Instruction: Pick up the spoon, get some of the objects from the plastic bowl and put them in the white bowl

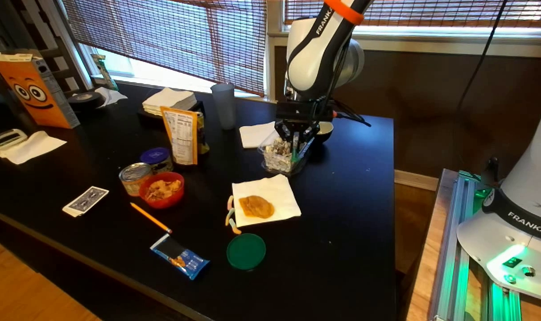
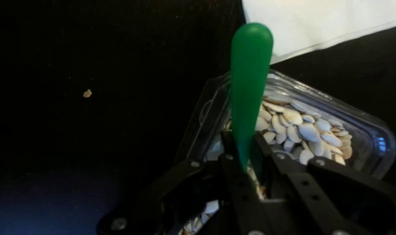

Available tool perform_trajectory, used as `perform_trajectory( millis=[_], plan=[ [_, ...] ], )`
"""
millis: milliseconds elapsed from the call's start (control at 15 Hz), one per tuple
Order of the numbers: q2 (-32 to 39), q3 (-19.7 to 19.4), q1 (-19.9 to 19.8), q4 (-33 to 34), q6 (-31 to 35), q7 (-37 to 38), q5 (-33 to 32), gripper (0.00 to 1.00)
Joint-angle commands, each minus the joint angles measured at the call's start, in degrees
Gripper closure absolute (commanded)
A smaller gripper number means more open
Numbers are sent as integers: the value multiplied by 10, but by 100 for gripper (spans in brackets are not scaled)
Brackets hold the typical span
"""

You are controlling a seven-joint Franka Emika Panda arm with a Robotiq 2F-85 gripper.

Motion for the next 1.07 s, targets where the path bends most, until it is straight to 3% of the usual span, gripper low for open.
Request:
perform_trajectory(
  millis=[0,467,1000],
  plan=[
    [-29,-9,13,-29,13,46,-53,96],
    [-33,-8,21,-20,3,93,-116,96],
    [-60,-15,25,-14,-43,198,-211,96]
  ],
)
